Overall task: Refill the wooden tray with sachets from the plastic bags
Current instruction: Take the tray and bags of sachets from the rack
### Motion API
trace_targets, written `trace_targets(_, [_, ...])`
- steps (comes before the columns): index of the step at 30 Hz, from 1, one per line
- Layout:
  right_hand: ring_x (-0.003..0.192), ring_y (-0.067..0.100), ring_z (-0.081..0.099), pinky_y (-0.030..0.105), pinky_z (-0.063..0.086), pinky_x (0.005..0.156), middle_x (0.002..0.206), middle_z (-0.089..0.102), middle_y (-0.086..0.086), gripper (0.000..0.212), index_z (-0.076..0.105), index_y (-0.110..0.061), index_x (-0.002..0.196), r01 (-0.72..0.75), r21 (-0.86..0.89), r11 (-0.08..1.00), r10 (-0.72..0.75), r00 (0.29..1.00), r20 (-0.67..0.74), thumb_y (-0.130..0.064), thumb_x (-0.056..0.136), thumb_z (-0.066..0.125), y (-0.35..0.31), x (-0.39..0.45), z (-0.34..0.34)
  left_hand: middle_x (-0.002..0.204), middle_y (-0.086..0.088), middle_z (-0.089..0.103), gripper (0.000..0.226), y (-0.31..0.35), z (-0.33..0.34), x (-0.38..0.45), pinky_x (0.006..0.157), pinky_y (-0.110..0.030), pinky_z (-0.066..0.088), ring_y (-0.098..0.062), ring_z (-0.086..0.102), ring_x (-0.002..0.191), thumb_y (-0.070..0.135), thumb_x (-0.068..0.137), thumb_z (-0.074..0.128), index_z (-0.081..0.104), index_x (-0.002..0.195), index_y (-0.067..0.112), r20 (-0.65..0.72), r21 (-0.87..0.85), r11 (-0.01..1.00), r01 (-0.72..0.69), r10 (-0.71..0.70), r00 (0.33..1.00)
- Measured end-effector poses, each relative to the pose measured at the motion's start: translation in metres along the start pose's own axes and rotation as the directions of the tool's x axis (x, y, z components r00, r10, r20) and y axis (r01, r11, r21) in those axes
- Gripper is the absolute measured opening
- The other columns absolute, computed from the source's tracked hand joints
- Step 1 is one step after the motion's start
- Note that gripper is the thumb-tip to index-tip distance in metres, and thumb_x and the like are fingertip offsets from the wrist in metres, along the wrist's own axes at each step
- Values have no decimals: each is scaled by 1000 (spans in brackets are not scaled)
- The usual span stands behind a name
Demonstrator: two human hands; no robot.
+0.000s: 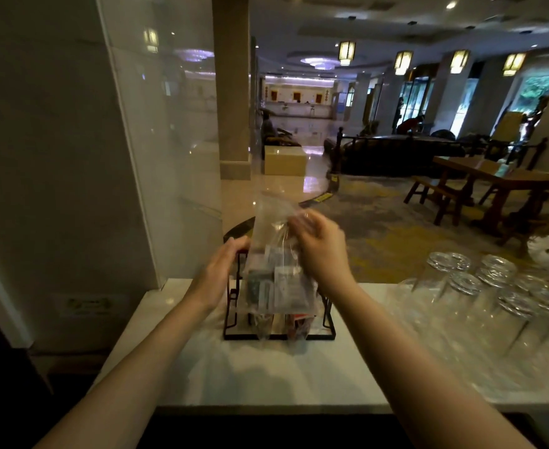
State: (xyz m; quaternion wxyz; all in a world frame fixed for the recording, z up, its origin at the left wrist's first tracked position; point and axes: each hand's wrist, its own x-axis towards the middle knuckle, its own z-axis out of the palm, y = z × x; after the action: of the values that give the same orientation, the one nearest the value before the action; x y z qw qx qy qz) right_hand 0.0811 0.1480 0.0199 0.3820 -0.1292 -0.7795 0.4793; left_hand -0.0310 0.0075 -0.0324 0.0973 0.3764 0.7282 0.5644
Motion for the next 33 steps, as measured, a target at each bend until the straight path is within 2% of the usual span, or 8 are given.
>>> trace_targets(3, [70, 14, 64, 31, 54, 65, 79, 69, -1, 11, 67, -16, 89, -88, 71, 994, 88, 996, -3, -21, 92, 57, 17, -19, 18, 122, 15, 59, 58, 22, 2, -18, 94, -25, 42, -1, 55, 114, 71, 84, 28, 50, 124, 35, 53, -375, 922, 99, -85, 995])
trace_targets(9, [87, 9, 67, 22, 54, 69, 107, 68, 4, 32, 60, -11, 120, -286, 288, 914, 147, 894, 423, -27, 92, 56, 30, -40, 40, 110, 1, 66, 58, 15, 13, -38, 77, -27, 53, -10, 65, 95, 60, 76, 51, 55, 119, 22, -76, -155, 977, 143, -156, 985])
trace_targets(12, [86, 20, 68, 33, 58, 70, 101, 68, 8, 33, 61, -6, 114, -323, 434, 841, 131, 900, 416, -29, 91, 52, 37, -35, 31, 87, 2, 69, 41, -3, -8, -37, 63, -30, 52, -12, 66, 77, 58, 82, 49, 63, 96, 22, -171, 29, 989, 144, -137, 976])
trace_targets(15, [97, 15, 65, 40, 56, 86, 107, 69, 2, 23, 62, -14, 113, -71, -81, 994, 85, 979, 185, -25, 94, 53, 45, -26, 35, 71, -13, 65, 53, -22, -23, -31, 58, -39, 49, -21, 60, 60, 66, 80, 46, 64, 77, 16, -196, 277, 955, 109, -55, 979])
trace_targets(19, [119, 17, 52, 34, 49, 86, 131, 57, -1, 39, 47, -20, 131, 284, -700, 656, -45, 940, 339, -25, 93, 52, 45, -26, 54, 66, 1, 53, 30, -25, -25, -21, 57, -36, 49, -17, 52, 57, 47, 87, 52, 57, 83, 18, -165, 579, 815, 19, 94, 982])
trace_targets(23, [104, 23, 59, 35, 47, 73, 114, 65, 4, 29, 53, -14, 119, 339, -790, 511, -85, 935, 346, -21, 90, 56, 46, -21, 69, 79, 6, 49, 61, -21, -18, -5, 53, -29, 48, -10, 48, 56, 39, 88, 46, 18, 141, 48, -40, 734, 677, -56, 125, 991])
trace_targets(26, [94, 24, 58, 34, 43, 65, 96, 68, 6, 12, 61, -12, 100, 338, -812, 475, -61, 934, 353, -15, 88, 61, 41, -19, 69, 93, -4, 50, 72, -19, -12, 0, 64, -40, 55, -20, 55, 67, 43, 89, 37, -14, 137, 58, 47, 843, 534, -59, 36, 998])
trace_targets(33, [89, 13, 56, 26, 37, 63, 83, 64, -5, 9, 68, -22, 86, 290, -715, 636, -93, 949, 302, -17, 88, 60, 63, -19, 52, 106, -13, 54, 72, -36, 2, 11, 69, -45, 55, -27, 59, 73, 44, 91, 35, -17, 140, 50, 24, 867, 498, 2, -46, 999])
